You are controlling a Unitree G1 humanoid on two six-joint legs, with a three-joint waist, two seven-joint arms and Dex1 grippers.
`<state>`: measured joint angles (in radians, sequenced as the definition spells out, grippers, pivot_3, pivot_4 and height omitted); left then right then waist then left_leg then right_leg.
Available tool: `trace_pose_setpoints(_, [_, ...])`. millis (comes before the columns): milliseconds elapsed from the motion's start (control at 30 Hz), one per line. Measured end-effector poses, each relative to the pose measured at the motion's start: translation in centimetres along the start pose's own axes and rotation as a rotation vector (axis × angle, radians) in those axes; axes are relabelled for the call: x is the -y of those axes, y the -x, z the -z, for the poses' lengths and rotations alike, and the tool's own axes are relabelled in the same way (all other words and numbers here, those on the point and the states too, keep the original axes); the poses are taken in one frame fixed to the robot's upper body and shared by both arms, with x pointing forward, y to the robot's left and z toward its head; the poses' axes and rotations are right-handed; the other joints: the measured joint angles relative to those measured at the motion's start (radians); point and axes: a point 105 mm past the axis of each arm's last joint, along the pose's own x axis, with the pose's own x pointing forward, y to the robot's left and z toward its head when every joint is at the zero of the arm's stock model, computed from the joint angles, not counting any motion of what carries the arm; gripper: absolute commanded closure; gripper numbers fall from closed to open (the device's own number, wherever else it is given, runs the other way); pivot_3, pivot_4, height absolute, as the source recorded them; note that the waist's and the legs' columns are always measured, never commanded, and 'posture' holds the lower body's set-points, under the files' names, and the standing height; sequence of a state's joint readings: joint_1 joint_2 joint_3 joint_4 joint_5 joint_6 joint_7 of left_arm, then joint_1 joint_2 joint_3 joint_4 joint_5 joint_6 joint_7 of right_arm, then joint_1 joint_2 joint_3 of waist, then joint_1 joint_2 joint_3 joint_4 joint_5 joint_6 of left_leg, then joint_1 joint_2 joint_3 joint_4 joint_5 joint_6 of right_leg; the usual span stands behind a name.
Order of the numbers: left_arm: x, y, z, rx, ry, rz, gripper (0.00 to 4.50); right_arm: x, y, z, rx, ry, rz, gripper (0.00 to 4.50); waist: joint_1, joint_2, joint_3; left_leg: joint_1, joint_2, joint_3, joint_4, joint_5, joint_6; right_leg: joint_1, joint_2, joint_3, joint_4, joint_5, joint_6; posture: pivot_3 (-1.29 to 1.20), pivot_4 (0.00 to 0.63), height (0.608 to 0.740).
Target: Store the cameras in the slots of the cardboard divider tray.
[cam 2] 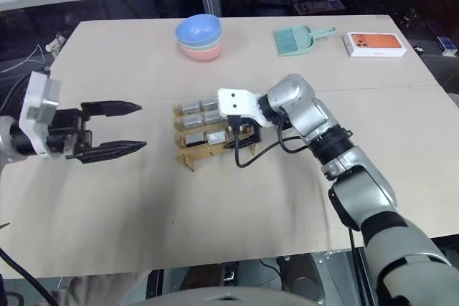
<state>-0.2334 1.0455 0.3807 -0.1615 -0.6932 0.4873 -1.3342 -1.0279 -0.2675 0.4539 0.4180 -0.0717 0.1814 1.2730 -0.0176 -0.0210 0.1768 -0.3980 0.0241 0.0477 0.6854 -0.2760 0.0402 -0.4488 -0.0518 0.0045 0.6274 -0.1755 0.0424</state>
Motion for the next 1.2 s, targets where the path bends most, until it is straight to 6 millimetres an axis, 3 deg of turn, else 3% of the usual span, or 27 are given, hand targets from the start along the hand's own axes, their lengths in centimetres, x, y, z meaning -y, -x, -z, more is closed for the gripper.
trace_pose_setpoints(167, [0.1,-0.1,0.1,-0.002,0.005,0.008,0.21,-0.2,0.0,0.3,-0.012,0.044,0.012,0.01,0.000,0.000,0.000,0.000,0.000,0.000,0.000,0.000,0.000,0.000,0.000,0.000,0.000,0.000,0.000,0.00,0.150,0.740])
trace_pose_setpoints(200, [0.1,-0.1,0.1,-0.002,0.005,0.007,0.21,-0.4,-0.1,0.6,-0.020,0.047,0.009,0.25,0.000,0.000,0.000,0.000,0.000,0.000,0.000,0.000,0.000,0.000,0.000,0.000,0.000,0.000,0.000,0.00,0.150,0.740])
trace_pose_setpoints(267, [0.1,-0.1,0.1,-0.002,0.006,0.007,0.21,-0.6,-0.2,1.0,-0.030,0.046,0.003,0.78,0.000,0.000,0.000,0.000,0.000,0.000,0.000,0.000,0.000,0.000,0.000,0.000,0.000,0.000,0.000,0.00,0.150,0.740])
trace_pose_setpoints(433, [0.0,-0.1,0.2,0.000,0.009,0.006,0.21,-0.5,-0.2,1.2,-0.044,0.079,0.019,3.33,-0.001,0.000,0.000,0.000,0.000,0.000,0.000,0.000,0.000,0.000,0.000,0.000,0.000,0.000,0.000,0.00,0.150,0.740])
trace_pose_setpoints(500, [0.1,-0.1,0.2,0.001,0.011,0.006,0.21,-0.2,-0.2,1.0,-0.042,0.082,0.029,3.95,-0.002,0.000,0.000,0.000,0.000,0.000,0.000,0.000,0.000,0.000,0.000,0.000,0.000,0.000,0.000,0.00,0.150,0.740])
trace_pose_setpoints(1133, [0.1,-0.2,0.3,0.004,0.016,0.007,0.21,-0.4,0.2,1.3,-0.045,-0.120,-0.021,3.96,0.001,0.000,0.000,0.000,0.000,0.000,-0.001,0.000,0.001,0.000,0.000,0.000,-0.001,0.000,0.000,0.00,0.150,0.740])
trace_pose_setpoints(1167, [0.1,-0.2,0.3,0.004,0.016,0.007,0.21,-0.4,0.2,1.2,-0.044,-0.118,-0.020,2.93,0.001,0.000,0.000,0.000,0.000,0.000,-0.001,0.000,0.000,0.000,0.000,0.000,-0.001,0.000,0.000,0.00,0.150,0.740])
trace_pose_setpoints(1200, [0.1,-0.2,0.3,0.004,0.017,0.007,0.21,-0.3,0.1,1.2,-0.040,-0.117,-0.017,2.62,0.000,0.000,0.000,0.000,0.000,0.000,0.000,0.000,0.000,0.000,0.000,0.000,-0.001,0.000,0.000,0.00,0.150,0.740])
